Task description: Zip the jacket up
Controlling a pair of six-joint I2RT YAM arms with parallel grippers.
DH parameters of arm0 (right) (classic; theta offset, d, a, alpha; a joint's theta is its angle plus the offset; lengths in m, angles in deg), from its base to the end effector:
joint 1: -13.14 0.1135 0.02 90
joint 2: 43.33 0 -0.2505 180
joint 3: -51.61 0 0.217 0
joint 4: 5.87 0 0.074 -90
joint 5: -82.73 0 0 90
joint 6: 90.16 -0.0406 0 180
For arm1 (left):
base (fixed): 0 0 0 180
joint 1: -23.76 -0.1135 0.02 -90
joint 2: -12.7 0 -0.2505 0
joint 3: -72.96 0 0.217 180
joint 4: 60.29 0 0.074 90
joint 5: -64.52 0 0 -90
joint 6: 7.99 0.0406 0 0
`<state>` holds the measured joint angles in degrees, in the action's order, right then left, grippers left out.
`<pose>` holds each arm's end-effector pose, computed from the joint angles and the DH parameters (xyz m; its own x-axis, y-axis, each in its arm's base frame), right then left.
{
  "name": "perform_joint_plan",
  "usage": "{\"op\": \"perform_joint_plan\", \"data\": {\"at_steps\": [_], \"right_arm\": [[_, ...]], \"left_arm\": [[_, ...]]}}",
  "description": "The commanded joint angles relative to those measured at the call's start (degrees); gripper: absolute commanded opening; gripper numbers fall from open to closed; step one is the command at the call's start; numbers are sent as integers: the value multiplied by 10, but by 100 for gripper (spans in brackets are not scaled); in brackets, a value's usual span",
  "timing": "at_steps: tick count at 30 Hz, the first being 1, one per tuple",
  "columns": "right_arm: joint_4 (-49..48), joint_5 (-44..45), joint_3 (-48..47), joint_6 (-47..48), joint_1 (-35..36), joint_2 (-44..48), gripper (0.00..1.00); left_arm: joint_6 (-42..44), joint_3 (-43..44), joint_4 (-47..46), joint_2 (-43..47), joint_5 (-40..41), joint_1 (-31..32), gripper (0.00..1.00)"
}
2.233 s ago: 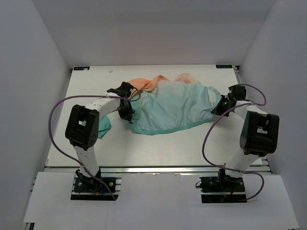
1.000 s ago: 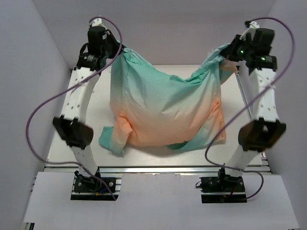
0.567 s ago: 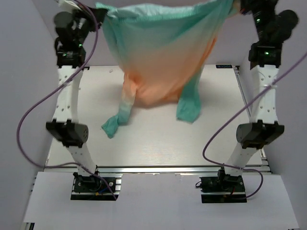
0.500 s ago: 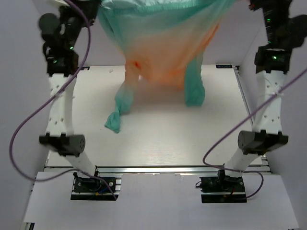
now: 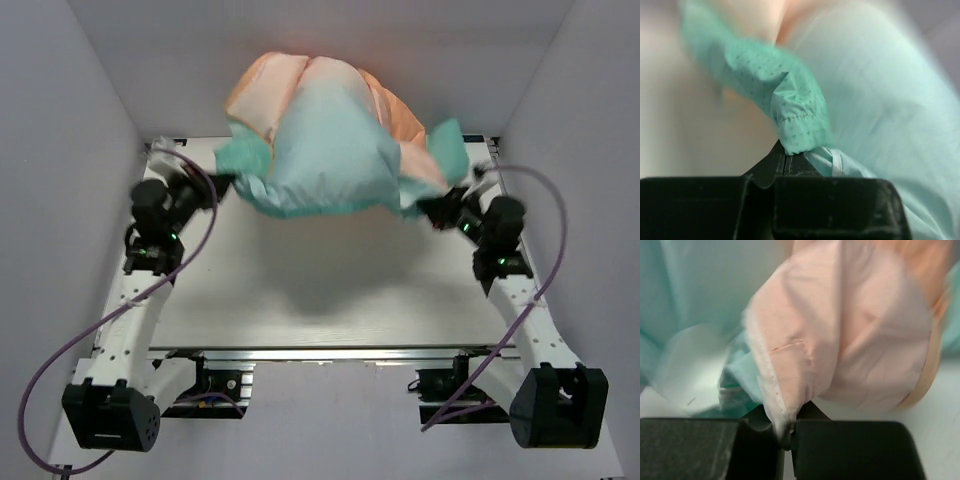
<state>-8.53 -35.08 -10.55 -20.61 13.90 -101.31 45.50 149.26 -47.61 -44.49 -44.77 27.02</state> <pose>0.2125 0.0218 0.3548 -0.0543 0.3083 -0.9497 -0.4866 0.8224 0.2948 0.1998 -0.0248 0.4077 -0.1371 -0.5547 -0.8207 0.3731 0.7386 -0.5615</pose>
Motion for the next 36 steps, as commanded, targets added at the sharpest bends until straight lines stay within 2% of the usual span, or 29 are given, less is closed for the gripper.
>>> {"op": "perform_joint_plan", "data": {"at_steps": [1, 3, 5, 6, 10, 14, 19, 22, 25, 26, 27, 28, 29, 33, 34, 36], "right_arm": [[92, 42, 120, -6, 60, 82, 0], [174, 68, 160, -25, 72, 114, 0], [250, 95, 210, -32, 75, 129, 0], [266, 99, 223, -35, 75, 137, 0], [312, 107, 268, -60, 75, 146, 0], [364, 177, 247, -100, 75, 153, 0], [522, 293, 162, -125, 75, 126, 0], [591, 295, 122, -133, 74, 127, 0], [633, 298, 90, -134, 74, 143, 0], [667, 302, 81, -134, 74, 147, 0], [683, 305, 73, -127, 74, 149, 0], [699, 320, 59, -126, 74, 152, 0], [730, 331, 54, -127, 74, 154, 3], [773, 356, 48, -132, 74, 156, 6], [775, 342, 51, -129, 74, 156, 11], [784, 322, 53, -121, 74, 153, 13]], "left_arm": [[-6, -142, 127, 58, -49, 2, 0], [-6, -230, 171, 90, -60, 4, 0], [-2, -266, 218, 121, -46, 4, 0], [2, -295, 252, 128, -42, 5, 0], [-37, -338, 281, 118, -29, 8, 0], [-45, -334, 288, 75, -15, 8, 0], [-46, -315, 312, 74, -1, 7, 0], [-47, -282, 368, 83, 25, 8, 0], [-70, -243, 451, 88, 89, 8, 0], [-86, -223, 520, 84, 120, 8, 0], [-136, -213, 567, 80, 194, 7, 0], [-163, -202, 611, 59, 231, 7, 0], [-177, -191, 675, 49, 252, 7, 0], [-195, -183, 711, 26, 260, 8, 0], [-199, -189, 711, 29, 259, 7, 2], [-206, -197, 697, 37, 260, 7, 19]]}}
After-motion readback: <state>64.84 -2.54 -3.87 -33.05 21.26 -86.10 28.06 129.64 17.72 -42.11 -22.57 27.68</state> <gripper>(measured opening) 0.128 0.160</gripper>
